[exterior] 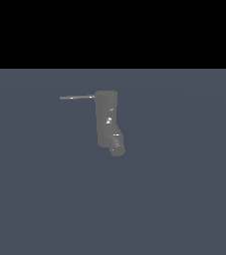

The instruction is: Turn on the faucet by rotating a designated handle.

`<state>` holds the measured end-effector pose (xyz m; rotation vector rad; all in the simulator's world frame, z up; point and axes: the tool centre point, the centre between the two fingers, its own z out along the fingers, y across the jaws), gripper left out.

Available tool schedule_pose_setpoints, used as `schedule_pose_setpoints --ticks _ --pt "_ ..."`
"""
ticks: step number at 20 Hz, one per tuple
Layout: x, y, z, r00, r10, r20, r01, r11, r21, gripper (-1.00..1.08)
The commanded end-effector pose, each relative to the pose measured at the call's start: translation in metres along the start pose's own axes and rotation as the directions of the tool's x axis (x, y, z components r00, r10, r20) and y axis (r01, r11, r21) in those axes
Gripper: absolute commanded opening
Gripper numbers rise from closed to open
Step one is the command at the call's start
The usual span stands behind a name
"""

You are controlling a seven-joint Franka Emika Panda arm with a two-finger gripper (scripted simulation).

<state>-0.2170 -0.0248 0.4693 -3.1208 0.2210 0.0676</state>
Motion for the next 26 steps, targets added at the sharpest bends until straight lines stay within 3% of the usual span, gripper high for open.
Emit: schedule_pose_setpoints --ticks 1,8,14,20,26 --pt "0.011 -0.005 0.004 1.000 0.031 0.004 -0.031 0.999 0.016 -1.00" --pt "0.052 -0.028 0.020 0.987 0.158 0.027 -0.159 0.985 0.064 -1.00" --pt "0.091 -0.052 0.042 0.956 0.286 0.058 -0.291 0.953 0.090 -1.00" --pt "0.126 -0.077 0.068 0.905 0.416 0.088 -0.424 0.901 0.094 -1.00" --pt "0.159 -0.103 0.099 0.833 0.543 0.108 -0.551 0.830 0.082 -1.00"
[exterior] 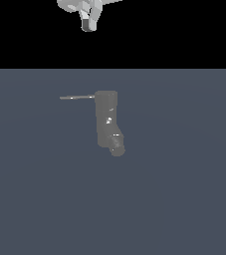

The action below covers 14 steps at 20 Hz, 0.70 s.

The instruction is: Turn on the faucet by rotating a designated handle.

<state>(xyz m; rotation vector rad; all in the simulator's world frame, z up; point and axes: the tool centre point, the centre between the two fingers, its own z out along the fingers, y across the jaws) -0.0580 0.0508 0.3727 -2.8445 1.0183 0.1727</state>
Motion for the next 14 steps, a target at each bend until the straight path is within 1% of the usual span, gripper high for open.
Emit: schedule_pose_setpoints --ticks 1,7,10,14 --pt "0.007 -0.015 0.014 0.998 0.063 0.001 -0.063 0.998 0.000 -1.00" --pt "0.021 -0.050 0.051 0.978 0.209 -0.011 -0.209 0.978 -0.007 -1.00" --pt "0.027 -0.066 0.070 0.960 0.280 -0.024 -0.281 0.960 -0.010 -1.00" --pt "0.034 -0.087 0.096 0.927 0.371 -0.049 -0.372 0.928 -0.011 -1.00"
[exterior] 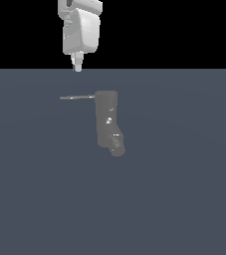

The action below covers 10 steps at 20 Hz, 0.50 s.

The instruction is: Turn on the faucet by rotating a designated handle.

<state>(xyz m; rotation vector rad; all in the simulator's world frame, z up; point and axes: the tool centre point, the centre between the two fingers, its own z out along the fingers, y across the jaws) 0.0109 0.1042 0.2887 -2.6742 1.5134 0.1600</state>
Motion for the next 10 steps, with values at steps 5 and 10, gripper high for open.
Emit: schedule_pose_setpoints --ticks 5,10 --pt "-0.004 -0.034 0.041 0.988 0.149 -0.047 -0.149 0.989 0.002 -1.00" --pt "-0.007 -0.052 0.065 0.970 0.230 -0.081 -0.230 0.973 0.013 -1.00"
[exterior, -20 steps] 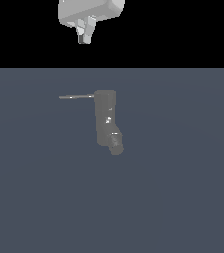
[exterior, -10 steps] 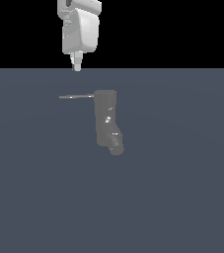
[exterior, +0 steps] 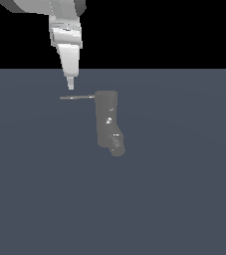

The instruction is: Turn on the faucet by rotating a designated handle.

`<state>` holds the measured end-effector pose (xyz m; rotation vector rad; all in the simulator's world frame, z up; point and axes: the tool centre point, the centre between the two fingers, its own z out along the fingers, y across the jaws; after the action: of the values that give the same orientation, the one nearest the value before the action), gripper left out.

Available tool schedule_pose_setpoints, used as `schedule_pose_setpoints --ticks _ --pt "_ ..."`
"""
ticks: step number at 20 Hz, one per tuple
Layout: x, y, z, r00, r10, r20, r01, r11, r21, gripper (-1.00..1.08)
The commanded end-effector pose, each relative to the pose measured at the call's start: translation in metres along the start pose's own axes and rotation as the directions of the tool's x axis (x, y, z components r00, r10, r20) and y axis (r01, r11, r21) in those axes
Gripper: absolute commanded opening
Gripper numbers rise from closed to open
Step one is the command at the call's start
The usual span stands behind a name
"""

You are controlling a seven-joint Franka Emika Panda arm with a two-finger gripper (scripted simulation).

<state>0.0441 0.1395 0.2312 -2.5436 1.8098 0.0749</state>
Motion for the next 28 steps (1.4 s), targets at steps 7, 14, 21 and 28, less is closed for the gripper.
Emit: schedule_pose_setpoints --ticks 7,14,21,28 --pt "-0.010 -0.018 0.026 0.995 0.091 -0.042 -0.090 0.996 0.014 -1.00" --pt "-0.011 -0.021 0.030 0.993 0.104 -0.048 -0.103 0.995 0.018 -1.00" --pt "-0.012 -0.007 0.030 0.994 0.103 -0.048 -0.102 0.995 0.017 -1.00" --pt "-0.014 0.011 0.030 0.994 0.103 -0.048 -0.102 0.995 0.017 -1.00"
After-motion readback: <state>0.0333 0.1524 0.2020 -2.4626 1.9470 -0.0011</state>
